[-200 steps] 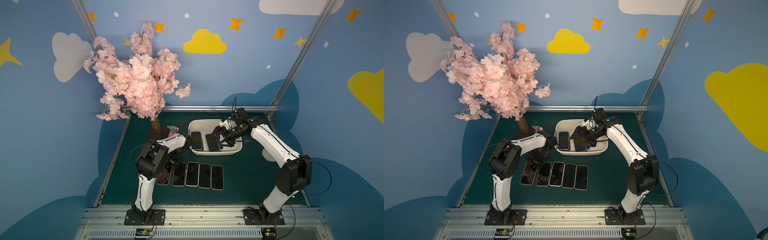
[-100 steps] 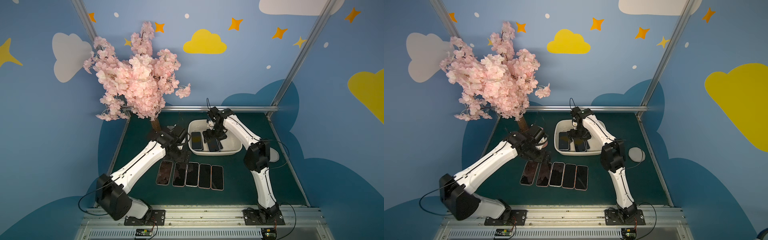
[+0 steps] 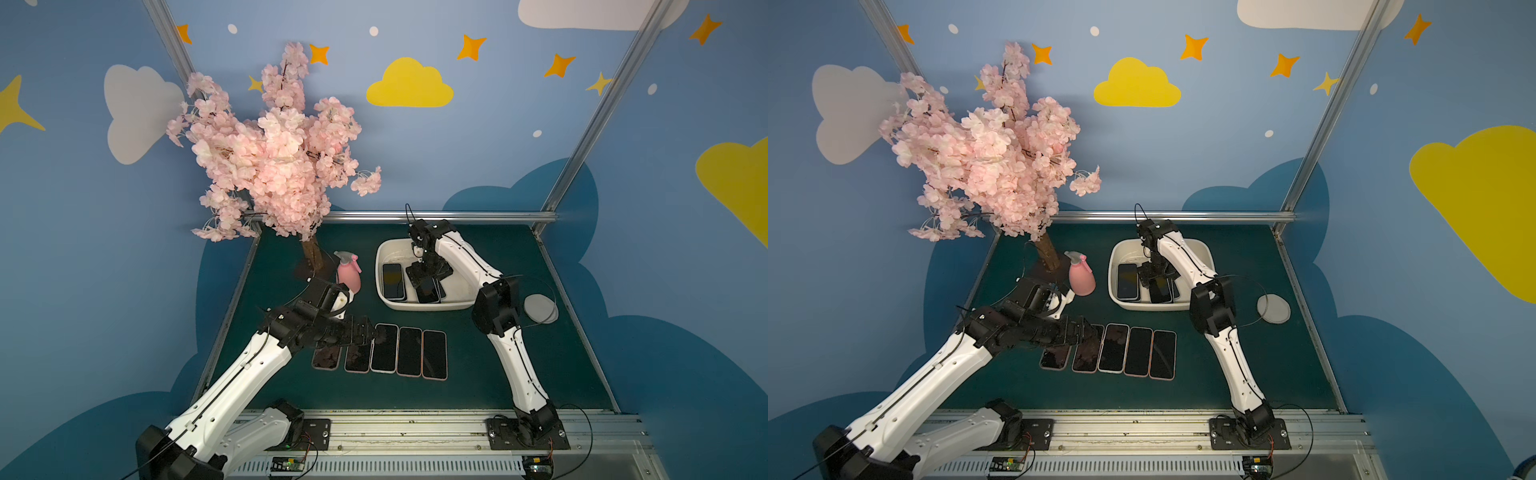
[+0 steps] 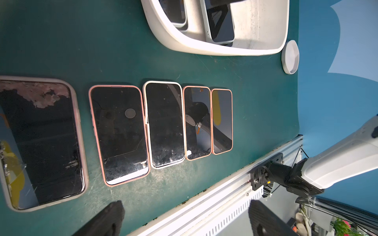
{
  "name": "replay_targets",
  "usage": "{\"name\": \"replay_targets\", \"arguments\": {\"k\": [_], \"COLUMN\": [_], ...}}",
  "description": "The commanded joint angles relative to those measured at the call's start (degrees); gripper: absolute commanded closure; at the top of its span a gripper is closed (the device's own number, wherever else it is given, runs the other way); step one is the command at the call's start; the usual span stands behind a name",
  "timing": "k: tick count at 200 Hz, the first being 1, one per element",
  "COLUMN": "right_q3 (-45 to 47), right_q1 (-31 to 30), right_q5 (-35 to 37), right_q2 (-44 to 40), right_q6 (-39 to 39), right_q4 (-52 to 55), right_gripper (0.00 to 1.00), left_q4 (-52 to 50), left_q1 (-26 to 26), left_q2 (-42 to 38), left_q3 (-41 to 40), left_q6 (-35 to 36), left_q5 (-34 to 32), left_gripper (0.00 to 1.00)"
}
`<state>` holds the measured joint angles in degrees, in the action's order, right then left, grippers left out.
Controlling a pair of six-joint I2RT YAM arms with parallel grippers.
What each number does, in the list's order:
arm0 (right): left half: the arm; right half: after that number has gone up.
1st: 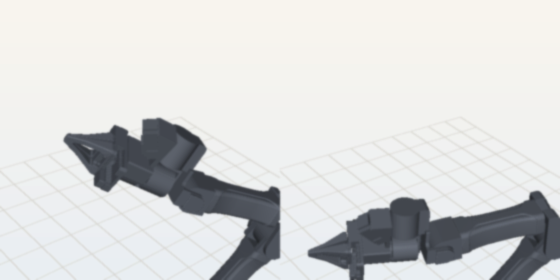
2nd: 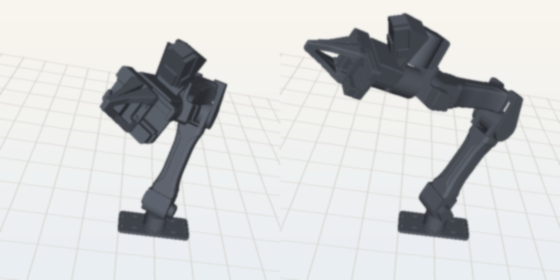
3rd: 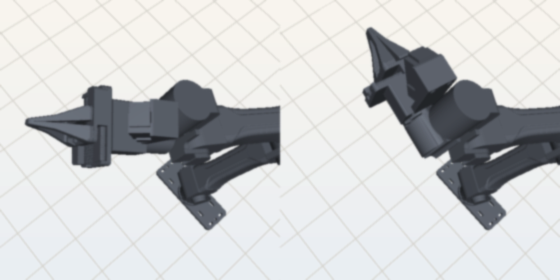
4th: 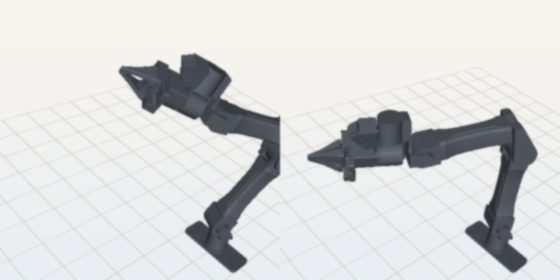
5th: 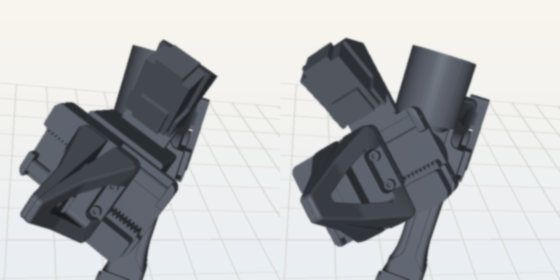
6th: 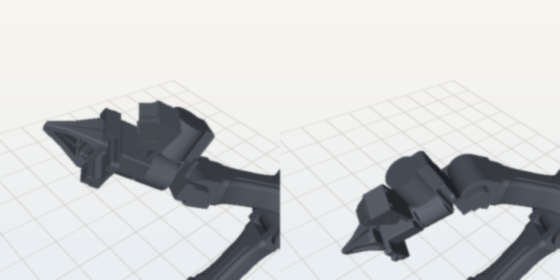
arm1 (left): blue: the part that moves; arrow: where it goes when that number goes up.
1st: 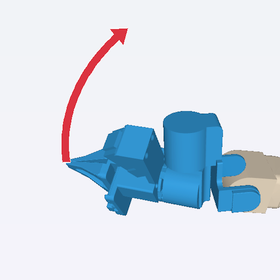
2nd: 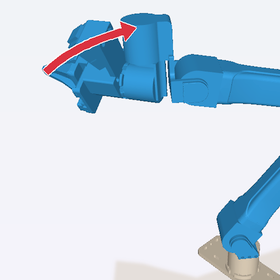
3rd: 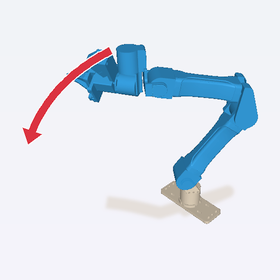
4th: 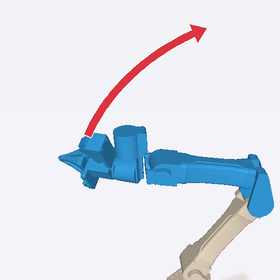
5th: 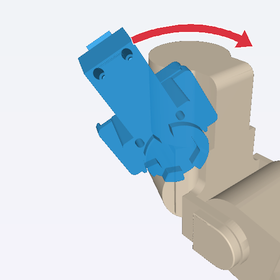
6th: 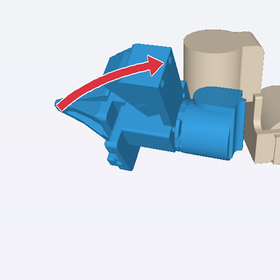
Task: Take the phone out of the storage box
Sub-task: Pick up the phone from the storage box.
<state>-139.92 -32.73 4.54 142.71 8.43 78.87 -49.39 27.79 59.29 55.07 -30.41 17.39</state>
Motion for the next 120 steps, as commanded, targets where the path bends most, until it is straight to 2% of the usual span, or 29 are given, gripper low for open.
{"name": "replay_targets", "arguments": {"k": [1,120], "right_q3": [-1.62,-1.70], "right_q1": [-0.27,0.26], "right_q5": [0.24,3.61], "right_q2": [1.64,6.15], "right_q6": [-0.37,2.37], "right_q4": [0.71,-4.69], "right_gripper": [0.01,0.01], "left_q4": [-0.47,-2.02], "left_q1": [-0.50,-2.06], "left_q2": [1.04,3.76], "left_q3": [0.78,2.72], "left_q6": [1.81,4.66], "left_q5": [2.27,3.75], "left_gripper": [0.01,0.01]}}
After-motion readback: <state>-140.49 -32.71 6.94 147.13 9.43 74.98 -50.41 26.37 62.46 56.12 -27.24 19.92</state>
